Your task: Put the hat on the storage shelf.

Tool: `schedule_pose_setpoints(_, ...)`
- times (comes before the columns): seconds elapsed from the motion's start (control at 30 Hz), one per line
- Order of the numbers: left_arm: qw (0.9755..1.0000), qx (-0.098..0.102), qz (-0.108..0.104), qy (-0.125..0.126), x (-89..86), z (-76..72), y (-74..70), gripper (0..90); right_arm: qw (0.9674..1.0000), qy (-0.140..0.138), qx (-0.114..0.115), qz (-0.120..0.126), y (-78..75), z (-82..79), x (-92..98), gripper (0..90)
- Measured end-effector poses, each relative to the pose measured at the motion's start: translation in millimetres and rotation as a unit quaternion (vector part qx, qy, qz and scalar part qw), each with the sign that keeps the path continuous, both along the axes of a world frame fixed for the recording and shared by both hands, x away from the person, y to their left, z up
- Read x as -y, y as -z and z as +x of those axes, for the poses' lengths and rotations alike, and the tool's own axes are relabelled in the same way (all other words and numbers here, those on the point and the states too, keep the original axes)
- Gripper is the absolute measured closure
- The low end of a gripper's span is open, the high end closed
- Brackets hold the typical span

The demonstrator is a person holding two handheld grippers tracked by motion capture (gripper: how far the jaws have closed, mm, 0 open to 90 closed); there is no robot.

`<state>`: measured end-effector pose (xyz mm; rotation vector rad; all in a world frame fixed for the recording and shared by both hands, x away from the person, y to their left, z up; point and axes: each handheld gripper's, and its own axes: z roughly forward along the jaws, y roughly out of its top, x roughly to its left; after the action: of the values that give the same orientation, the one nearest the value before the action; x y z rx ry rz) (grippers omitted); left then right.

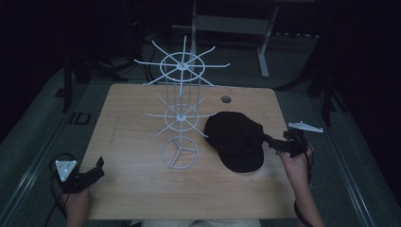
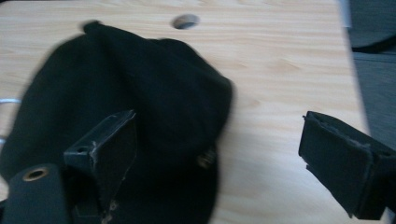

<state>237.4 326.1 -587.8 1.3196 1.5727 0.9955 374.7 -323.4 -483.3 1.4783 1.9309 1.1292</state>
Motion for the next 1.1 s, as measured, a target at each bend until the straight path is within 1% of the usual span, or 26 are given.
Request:
schedule_pose_setpoints(0.13, 1.0000, 0.000, -0.001, 0.001, -0.4, 0.0, 0.0, 1.5, 0.9998, -0.021, 0.000, 0.000, -5.8, 10.3, -16.3, 12.0)
schedule_pose_setpoints(0.17, 1.0000, 0.001, -0.001, 0.001, -0.8, 0.0, 0.1, 1.5, 0.9997, -0.026, 0.000, -0.005, -6.5, 13.4, -21.1, 12.5)
schedule_pose_setpoints(0.3, 1.0000, 0.000, -0.001, 0.001, -0.8, 0.1, 0.0, 1.4, 0.9991, -0.042, -0.002, -0.011, -9.6, 27.2, -39.4, 13.0)
schedule_pose_setpoints(0.37, 1.0000, 0.000, 0.000, 0.002, -0.4, 0.1, 0.0, 1.4, 0.9986, -0.051, -0.006, -0.009, -10.8, 32.8, -47.0, 13.5)
schedule_pose_setpoints(0.4, 1.0000, 0.000, 0.000, 0.002, -0.5, 0.1, 0.0, 1.5, 0.9985, -0.055, -0.007, -0.007, -11.4, 35.5, -51.4, 13.6)
schedule_pose_setpoints(0.43, 1.0000, 0.000, 0.000, 0.002, -0.5, 0.1, 0.0, 1.4, 0.9985, -0.055, -0.007, -0.007, -11.4, 35.5, -51.4, 13.6)
schedule_pose_setpoints(0.47, 1.0000, 0.000, -0.002, 0.002, -1.0, 0.1, 0.1, 1.5, 0.9983, -0.058, -0.007, -0.008, -12.2, 40.9, -60.0, 13.8)
schedule_pose_setpoints(0.53, 1.0000, 0.000, -0.002, 0.003, -1.1, 0.1, 0.1, 1.5, 0.9982, -0.058, -0.004, -0.008, -13.0, 44.9, -68.7, 14.2)
schedule_pose_setpoints(0.67, 1.0000, 0.000, -0.002, 0.005, -1.1, 0.3, 0.1, 1.4, 0.9973, -0.070, -0.009, -0.020, -12.3, 54.5, -86.0, 14.1)
schedule_pose_setpoints(0.73, 1.0000, 0.000, -0.002, 0.005, -1.2, 0.1, 0.1, 1.4, 0.9973, -0.069, -0.006, -0.025, -11.9, 58.3, -93.2, 14.2)
schedule_pose_setpoints(0.9, 1.0000, 0.001, -0.002, 0.007, -1.3, -0.1, 0.0, 1.5, 0.9963, -0.074, -0.013, -0.041, -8.2, 70.2, -108.5, 14.6)
schedule_pose_setpoints(0.93, 1.0000, 0.001, -0.002, 0.007, -1.3, -0.1, 0.0, 1.5, 0.9963, -0.074, -0.013, -0.041, -8.2, 70.2, -108.5, 14.6)
schedule_pose_setpoints(0.97, 1.0000, 0.000, -0.002, 0.007, -1.4, -0.1, 0.0, 1.5, 0.9957, -0.076, -0.020, -0.050, -5.4, 76.0, -114.0, 14.6)
schedule_pose_setpoints(1.1, 1.0000, 0.000, -0.004, 0.007, -1.6, -0.1, 0.0, 1.5, 0.9941, -0.077, -0.036, -0.068, 1.1, 84.7, -124.9, 14.6)
